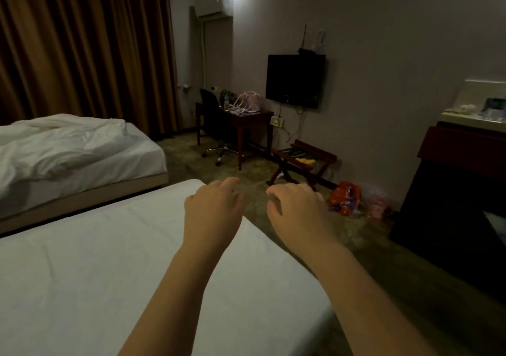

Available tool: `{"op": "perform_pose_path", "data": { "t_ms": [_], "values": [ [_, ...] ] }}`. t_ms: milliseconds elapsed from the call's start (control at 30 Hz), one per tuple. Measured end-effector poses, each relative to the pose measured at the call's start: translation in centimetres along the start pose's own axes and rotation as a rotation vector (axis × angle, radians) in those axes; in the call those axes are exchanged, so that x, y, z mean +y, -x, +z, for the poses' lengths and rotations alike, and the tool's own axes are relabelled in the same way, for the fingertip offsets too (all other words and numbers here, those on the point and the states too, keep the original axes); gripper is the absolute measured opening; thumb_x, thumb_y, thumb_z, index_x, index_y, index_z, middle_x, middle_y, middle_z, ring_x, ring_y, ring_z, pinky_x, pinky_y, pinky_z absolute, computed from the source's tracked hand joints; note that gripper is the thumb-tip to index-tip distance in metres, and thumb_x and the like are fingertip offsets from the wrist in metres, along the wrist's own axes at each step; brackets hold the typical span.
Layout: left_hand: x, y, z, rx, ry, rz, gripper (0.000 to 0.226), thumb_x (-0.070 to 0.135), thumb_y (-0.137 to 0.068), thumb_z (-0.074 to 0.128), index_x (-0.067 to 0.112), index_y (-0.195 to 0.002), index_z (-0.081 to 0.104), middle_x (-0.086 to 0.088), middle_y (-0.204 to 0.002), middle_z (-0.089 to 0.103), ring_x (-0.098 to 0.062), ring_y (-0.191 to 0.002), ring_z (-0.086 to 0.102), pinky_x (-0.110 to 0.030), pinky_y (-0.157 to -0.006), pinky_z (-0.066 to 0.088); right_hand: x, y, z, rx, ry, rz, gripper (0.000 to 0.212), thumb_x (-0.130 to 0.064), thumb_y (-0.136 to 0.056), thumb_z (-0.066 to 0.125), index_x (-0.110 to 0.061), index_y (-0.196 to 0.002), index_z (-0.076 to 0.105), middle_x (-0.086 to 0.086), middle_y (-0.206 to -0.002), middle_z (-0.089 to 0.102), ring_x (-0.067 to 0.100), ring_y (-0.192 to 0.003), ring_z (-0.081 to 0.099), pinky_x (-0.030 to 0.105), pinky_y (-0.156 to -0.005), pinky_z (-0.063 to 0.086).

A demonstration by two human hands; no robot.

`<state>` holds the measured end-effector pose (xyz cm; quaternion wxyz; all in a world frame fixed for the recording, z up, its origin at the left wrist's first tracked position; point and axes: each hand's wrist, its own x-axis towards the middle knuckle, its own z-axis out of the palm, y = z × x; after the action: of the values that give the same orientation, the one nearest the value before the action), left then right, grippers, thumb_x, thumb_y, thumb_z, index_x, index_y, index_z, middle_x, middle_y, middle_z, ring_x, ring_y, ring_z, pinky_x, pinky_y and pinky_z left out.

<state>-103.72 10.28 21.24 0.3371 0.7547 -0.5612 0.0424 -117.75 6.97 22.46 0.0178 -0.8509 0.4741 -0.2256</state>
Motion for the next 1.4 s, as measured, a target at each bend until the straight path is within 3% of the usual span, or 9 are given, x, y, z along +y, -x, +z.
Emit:
{"op": "perform_pose_path", "data": {
  "t_ms": [333,767,1067,1267,1400],
  "values": [
    [8.0,-10.5,10.0,0.076,-0.086,-0.119,0.037,0.032,-0.097,0.046,0.025,-0.133,0.050,0.001,-0.125,0.059,-0.020,-0.114,0.053,-0.040,-0.096,0.043,15.7,-12.8,0.1,-0.010,-0.102,-0.162,0.043,-0.028,-0.100,0.041,-0.028,-0.142,0.037,-0.008,-0.139,0.044,0.010,-0.125,0.039,0.025,-0.100,0.031],
    [17.0,-35.9,25.0,0.170,-0.080,-0.156,0.043,0.036,-0.097,0.044,0.031,-0.140,0.041,0.008,-0.136,0.048,-0.013,-0.123,0.046,-0.039,-0.103,0.040,33.7,-39.3,1.6,0.064,-0.044,-0.335,0.042,-0.033,-0.100,0.039,-0.030,-0.141,0.037,-0.010,-0.132,0.044,0.011,-0.119,0.042,0.026,-0.094,0.035],
    [19.2,-48.2,33.1,0.238,-0.217,-0.237,0.044,0.037,-0.097,0.045,0.031,-0.140,0.039,0.007,-0.135,0.048,-0.012,-0.120,0.046,-0.034,-0.099,0.039,41.5,-54.7,5.7,0.047,-0.195,-0.436,0.043,-0.032,-0.099,0.042,-0.029,-0.141,0.038,-0.007,-0.138,0.044,0.016,-0.122,0.042,0.032,-0.097,0.039],
    [20.9,-56.2,37.5,0.307,-0.311,-0.373,0.046,0.038,-0.097,0.043,0.030,-0.142,0.036,0.006,-0.137,0.047,-0.013,-0.122,0.045,-0.032,-0.102,0.037,45.3,-64.9,8.0,-0.082,-0.267,-0.544,0.045,-0.035,-0.099,0.043,-0.031,-0.143,0.034,-0.008,-0.144,0.038,0.015,-0.130,0.037,0.033,-0.105,0.034],
    [21.7,-61.4,39.3,0.376,-0.382,-0.395,0.044,0.036,-0.098,0.043,0.027,-0.141,0.039,0.004,-0.133,0.050,-0.013,-0.118,0.047,-0.028,-0.096,0.037,46.7,-70.9,9.4,-0.088,-0.306,-0.620,0.043,-0.035,-0.099,0.044,-0.030,-0.141,0.037,-0.007,-0.140,0.041,0.015,-0.126,0.039,0.032,-0.103,0.035]
  ]
}}
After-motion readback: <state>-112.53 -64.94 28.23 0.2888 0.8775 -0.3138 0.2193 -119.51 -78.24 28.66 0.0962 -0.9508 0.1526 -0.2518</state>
